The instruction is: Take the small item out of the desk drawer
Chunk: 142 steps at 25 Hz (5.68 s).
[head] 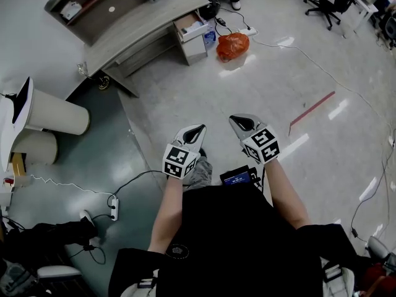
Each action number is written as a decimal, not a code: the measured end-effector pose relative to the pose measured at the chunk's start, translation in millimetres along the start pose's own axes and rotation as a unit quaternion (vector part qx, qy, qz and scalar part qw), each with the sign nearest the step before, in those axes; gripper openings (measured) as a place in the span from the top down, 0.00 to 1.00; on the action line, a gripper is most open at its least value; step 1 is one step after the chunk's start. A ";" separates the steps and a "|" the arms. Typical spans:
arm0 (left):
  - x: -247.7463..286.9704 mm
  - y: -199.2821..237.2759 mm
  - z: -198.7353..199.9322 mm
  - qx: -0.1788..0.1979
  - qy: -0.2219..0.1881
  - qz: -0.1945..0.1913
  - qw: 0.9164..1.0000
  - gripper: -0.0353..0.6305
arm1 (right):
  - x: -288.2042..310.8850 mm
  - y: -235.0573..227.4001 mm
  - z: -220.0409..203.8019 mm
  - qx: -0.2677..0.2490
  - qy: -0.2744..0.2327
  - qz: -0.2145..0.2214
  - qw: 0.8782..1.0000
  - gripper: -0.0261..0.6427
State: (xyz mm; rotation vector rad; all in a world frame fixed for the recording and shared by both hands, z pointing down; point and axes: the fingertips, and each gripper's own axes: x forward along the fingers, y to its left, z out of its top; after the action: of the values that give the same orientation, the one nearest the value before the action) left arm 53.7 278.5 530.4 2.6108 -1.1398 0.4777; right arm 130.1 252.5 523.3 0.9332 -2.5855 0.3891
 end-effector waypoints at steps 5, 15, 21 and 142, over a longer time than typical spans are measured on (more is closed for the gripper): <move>12.9 23.1 6.0 -0.002 -0.006 -0.009 1.000 0.95 | 16.9 -12.2 8.8 -0.002 0.004 -0.011 1.000 0.96; 42.0 91.2 26.4 -0.003 -0.009 -0.039 0.999 0.95 | 72.7 -42.6 44.1 0.004 0.011 -0.039 0.999 0.96; 55.1 130.9 31.3 -0.002 -0.005 -0.061 0.998 0.95 | 105.6 -55.0 59.2 0.011 0.013 -0.059 0.998 0.96; 384.9 593.7 198.9 -0.016 0.008 -0.071 0.997 0.95 | 512.5 -417.3 283.1 0.013 0.039 -0.048 0.998 0.90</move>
State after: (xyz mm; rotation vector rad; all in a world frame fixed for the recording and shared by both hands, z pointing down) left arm -102.6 -439.2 558.0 2.6322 -0.9394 0.4457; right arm -31.4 -447.9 542.1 1.0259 -2.4594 0.4252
